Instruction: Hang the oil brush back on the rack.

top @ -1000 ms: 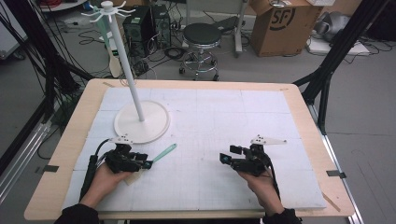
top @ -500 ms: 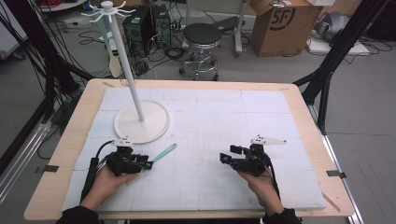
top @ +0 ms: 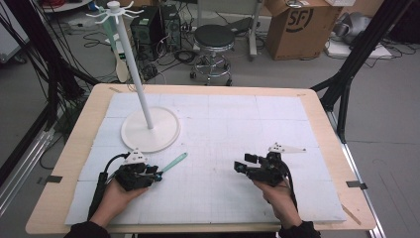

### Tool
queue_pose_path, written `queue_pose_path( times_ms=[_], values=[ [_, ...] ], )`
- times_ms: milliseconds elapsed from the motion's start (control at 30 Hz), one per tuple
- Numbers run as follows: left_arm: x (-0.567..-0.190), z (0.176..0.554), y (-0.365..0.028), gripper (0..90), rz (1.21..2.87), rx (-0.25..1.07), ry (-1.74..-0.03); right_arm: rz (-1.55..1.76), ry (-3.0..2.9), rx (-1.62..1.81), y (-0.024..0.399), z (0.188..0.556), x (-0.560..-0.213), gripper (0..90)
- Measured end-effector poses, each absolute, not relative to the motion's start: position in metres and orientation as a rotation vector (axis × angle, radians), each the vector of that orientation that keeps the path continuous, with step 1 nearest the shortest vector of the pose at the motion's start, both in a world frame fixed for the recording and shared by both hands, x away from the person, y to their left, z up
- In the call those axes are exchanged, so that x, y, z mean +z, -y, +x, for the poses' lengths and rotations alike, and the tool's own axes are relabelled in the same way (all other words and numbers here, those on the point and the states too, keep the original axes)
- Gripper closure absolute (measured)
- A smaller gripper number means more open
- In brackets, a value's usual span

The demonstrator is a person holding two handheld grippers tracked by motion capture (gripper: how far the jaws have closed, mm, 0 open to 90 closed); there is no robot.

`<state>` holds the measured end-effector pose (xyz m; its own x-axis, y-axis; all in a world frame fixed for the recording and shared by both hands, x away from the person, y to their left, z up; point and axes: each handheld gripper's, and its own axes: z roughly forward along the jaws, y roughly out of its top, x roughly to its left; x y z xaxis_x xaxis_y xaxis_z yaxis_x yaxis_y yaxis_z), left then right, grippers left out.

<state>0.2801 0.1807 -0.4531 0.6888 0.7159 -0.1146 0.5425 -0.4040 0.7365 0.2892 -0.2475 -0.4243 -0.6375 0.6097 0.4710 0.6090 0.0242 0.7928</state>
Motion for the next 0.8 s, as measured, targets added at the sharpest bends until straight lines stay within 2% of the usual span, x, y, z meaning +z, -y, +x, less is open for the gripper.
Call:
queue_pose_path(
  times_ms=[533,600,667,800],
  values=[
    [-0.4533,0.2748,-0.1743,72.4,2.121,0.354,-0.974,1.334,-2.251,1.719,0.2448,0.2896,-0.4253,27.9],
    [-0.4529,0.2765,-0.1759,74.1,2.115,0.338,-0.986,1.338,-2.248,1.716,0.2453,0.2894,-0.4253,28.0],
    [-0.4523,0.2778,-0.1775,80.6,2.111,0.334,-1.002,1.338,-2.248,1.713,0.2462,0.2893,-0.4253,28.1],
    [-0.4525,0.2809,-0.1802,82.1,2.086,0.293,-1.020,1.338,-2.242,1.712,0.2482,0.2901,-0.4256,28.3]
  ],
)
